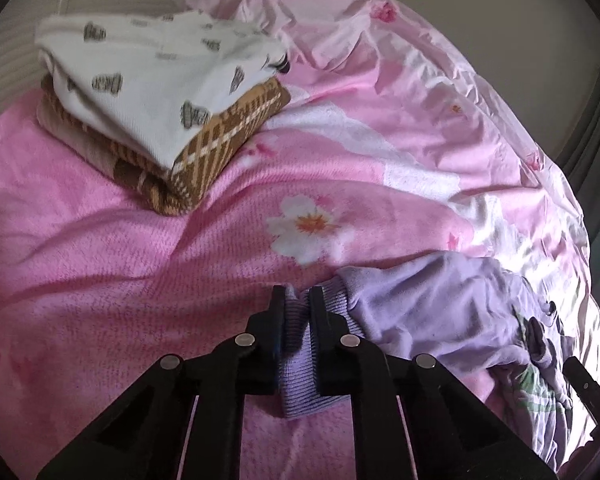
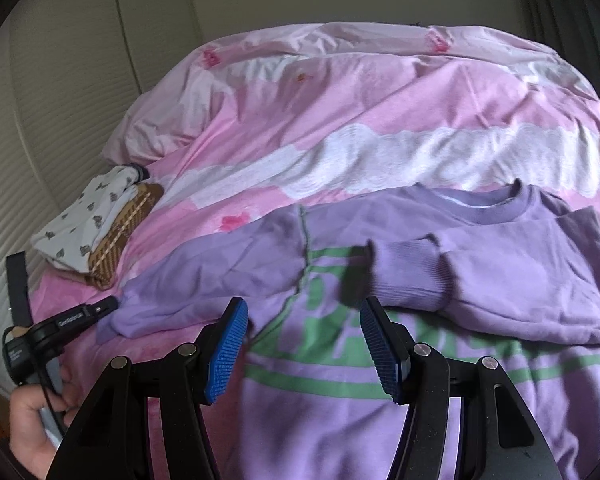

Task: Fold small clothes
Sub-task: 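Grasp the other sleeve cuff with the left tool, then fold the held sleeve across the sweatshirt body with the left tool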

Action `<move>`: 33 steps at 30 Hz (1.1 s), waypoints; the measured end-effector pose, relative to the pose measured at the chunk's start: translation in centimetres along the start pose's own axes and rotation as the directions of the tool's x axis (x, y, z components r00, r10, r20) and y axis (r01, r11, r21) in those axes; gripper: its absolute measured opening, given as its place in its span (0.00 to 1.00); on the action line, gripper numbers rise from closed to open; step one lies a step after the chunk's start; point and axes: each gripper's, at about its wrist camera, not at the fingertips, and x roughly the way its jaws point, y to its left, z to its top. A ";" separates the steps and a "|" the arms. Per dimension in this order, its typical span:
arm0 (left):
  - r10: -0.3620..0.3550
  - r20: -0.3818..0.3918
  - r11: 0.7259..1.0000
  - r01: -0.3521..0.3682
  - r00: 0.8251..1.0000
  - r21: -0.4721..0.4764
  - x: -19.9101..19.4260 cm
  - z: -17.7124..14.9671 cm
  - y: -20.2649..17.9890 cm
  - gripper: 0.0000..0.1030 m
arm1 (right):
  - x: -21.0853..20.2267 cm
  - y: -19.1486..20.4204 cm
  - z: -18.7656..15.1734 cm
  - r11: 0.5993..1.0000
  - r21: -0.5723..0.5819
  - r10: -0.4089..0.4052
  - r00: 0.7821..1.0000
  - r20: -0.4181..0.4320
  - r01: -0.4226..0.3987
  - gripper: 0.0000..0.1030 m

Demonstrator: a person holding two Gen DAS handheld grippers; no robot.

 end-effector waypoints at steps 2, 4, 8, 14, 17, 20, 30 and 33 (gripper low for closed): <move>0.012 0.018 1.000 -0.013 1.000 0.014 -0.9 0.1 -0.7 0.12 | -0.5 -0.5 0.2 1.000 0.007 -0.009 1.000 0.009 0.009 0.58; 0.017 0.040 0.999 -0.018 0.999 0.027 -2.0 0.4 -1.7 0.11 | -1.2 -1.2 0.4 1.000 0.012 -0.013 1.000 0.021 0.013 0.58; 0.018 0.092 0.997 -0.025 0.996 0.075 -4.6 1.2 -5.1 0.11 | -2.5 -2.8 0.8 0.999 0.030 -0.021 0.999 0.046 0.019 0.58; -0.042 0.095 0.991 0.030 0.995 0.133 -6.3 2.8 -12.3 0.11 | -4.8 -6.8 1.1 0.994 0.107 -0.020 0.997 0.078 0.012 0.58; -0.090 0.099 0.981 0.071 0.991 0.180 -6.6 3.1 -17.3 0.11 | -6.3 -9.7 1.4 0.989 0.146 -0.028 0.995 0.097 0.014 0.58; -0.141 0.076 0.967 0.121 0.987 0.224 -6.0 2.9 -22.7 0.11 | -7.6 -12.8 1.5 0.983 0.183 -0.044 0.993 0.114 0.023 0.58; -0.240 -0.027 0.906 0.234 0.970 0.353 -2.2 -2.3 -39.0 0.11 | -11.0 -23.5 0.8 0.951 0.298 -0.124 0.983 0.135 0.079 0.58; -0.240 -0.080 0.884 0.252 0.968 0.393 0.3 -5.0 -42.7 0.11 | -11.4 -26.1 0.1 0.941 0.325 -0.143 0.981 0.130 0.094 0.58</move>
